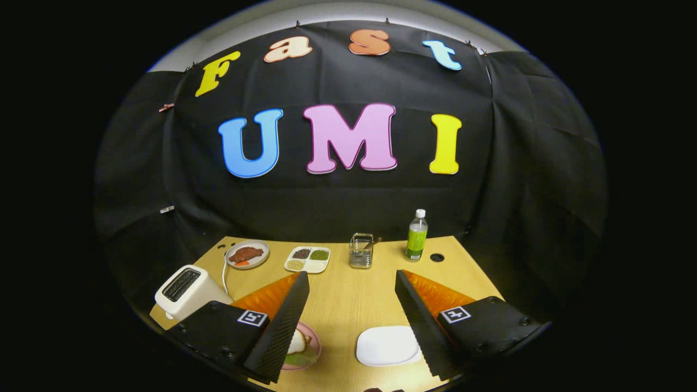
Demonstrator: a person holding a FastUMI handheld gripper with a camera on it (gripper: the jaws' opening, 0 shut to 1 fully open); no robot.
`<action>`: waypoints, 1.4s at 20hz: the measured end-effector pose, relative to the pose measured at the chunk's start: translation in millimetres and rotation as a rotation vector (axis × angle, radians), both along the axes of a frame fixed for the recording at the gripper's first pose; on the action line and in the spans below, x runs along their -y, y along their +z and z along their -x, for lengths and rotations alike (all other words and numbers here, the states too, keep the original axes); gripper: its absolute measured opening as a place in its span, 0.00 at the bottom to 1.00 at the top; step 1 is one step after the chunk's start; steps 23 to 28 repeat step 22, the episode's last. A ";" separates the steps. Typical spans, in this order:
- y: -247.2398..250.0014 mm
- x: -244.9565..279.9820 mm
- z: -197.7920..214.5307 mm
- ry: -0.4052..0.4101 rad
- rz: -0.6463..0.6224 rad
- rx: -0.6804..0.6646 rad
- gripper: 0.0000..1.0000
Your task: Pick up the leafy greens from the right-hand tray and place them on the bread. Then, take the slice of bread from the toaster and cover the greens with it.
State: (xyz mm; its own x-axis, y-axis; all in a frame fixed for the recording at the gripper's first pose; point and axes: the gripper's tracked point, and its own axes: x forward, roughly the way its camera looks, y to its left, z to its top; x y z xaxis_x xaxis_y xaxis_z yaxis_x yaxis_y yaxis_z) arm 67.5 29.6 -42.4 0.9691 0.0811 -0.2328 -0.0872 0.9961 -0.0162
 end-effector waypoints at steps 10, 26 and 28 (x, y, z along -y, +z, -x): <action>61.7 70.4 82.4 -0.189 -0.065 0.230 0.98; 51.1 60.2 65.5 -0.151 -0.052 0.170 0.98; 51.1 60.2 65.5 -0.151 -0.052 0.170 0.98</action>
